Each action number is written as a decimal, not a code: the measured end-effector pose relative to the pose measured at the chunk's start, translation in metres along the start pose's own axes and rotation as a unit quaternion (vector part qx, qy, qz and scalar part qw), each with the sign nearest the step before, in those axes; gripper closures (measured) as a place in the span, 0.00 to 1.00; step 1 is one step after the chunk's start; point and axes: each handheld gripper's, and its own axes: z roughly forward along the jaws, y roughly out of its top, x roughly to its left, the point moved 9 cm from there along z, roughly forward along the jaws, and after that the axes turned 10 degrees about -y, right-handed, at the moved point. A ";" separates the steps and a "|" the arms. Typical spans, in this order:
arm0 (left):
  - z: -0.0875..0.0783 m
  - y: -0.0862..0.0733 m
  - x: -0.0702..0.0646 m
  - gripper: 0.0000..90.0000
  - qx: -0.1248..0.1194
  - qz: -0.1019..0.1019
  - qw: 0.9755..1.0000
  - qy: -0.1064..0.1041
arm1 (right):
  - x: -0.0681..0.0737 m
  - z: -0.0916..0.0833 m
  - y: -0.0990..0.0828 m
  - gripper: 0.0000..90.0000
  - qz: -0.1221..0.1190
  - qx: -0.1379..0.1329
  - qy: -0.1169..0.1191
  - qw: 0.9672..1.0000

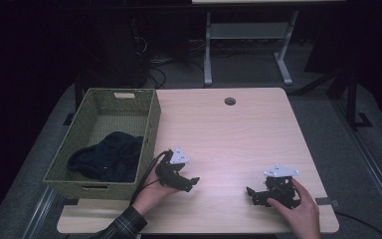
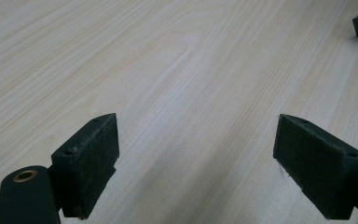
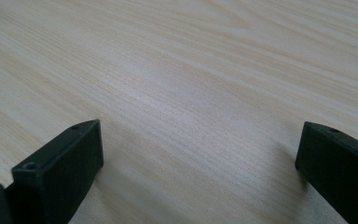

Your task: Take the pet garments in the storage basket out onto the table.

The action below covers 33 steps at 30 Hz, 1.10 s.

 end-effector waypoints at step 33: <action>-0.017 0.019 -0.001 0.16 -0.006 -0.001 1.000 -0.006 | 0.000 0.000 0.000 0.00 -0.001 0.000 0.000 1.000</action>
